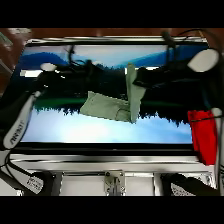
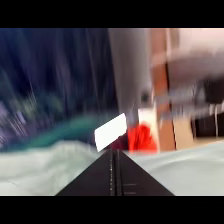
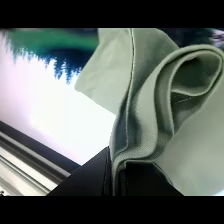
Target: Fold the shirts.
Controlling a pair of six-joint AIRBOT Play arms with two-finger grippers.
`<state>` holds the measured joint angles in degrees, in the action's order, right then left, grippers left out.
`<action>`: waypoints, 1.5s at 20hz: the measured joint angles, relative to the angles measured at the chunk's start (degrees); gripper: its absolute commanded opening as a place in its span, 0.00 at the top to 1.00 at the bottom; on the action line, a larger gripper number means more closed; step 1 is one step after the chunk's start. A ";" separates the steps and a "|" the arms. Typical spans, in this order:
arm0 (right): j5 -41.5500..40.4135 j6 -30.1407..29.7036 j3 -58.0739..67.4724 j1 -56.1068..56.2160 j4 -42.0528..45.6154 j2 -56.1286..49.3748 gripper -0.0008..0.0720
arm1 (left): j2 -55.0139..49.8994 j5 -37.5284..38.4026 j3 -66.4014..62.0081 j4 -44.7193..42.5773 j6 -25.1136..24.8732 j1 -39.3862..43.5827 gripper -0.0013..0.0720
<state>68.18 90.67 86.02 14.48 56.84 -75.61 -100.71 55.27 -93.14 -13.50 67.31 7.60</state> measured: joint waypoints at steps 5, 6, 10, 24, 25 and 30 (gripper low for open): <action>-17.81 3.34 -0.02 13.46 -1.84 -15.10 0.91 | 11.26 10.95 0.00 -0.02 -1.44 -17.84 0.93; -22.08 3.80 -0.02 15.34 -4.17 -18.18 0.89 | 13.27 13.42 -0.02 -0.02 -1.75 -20.98 0.93; -35.34 4.68 -0.02 20.37 -18.49 -27.85 0.31 | 18.84 19.23 -0.02 0.00 -2.91 -28.89 0.93; -5.64 4.83 -0.22 3.67 -1.99 -20.52 0.08 | 21.20 21.88 -0.02 -1.07 -3.89 -30.93 0.93; -1.46 5.49 -0.83 1.53 1.92 -19.98 0.03 | 21.22 21.88 -0.02 -1.07 -3.89 -30.91 0.93; 3.63 4.74 -7.91 -3.39 5.40 -21.00 0.02 | 21.20 21.90 -0.02 -1.09 -3.89 -30.51 0.93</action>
<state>71.81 95.42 78.11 11.09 62.24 -96.62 -79.50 77.17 -93.17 -14.59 63.42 -22.92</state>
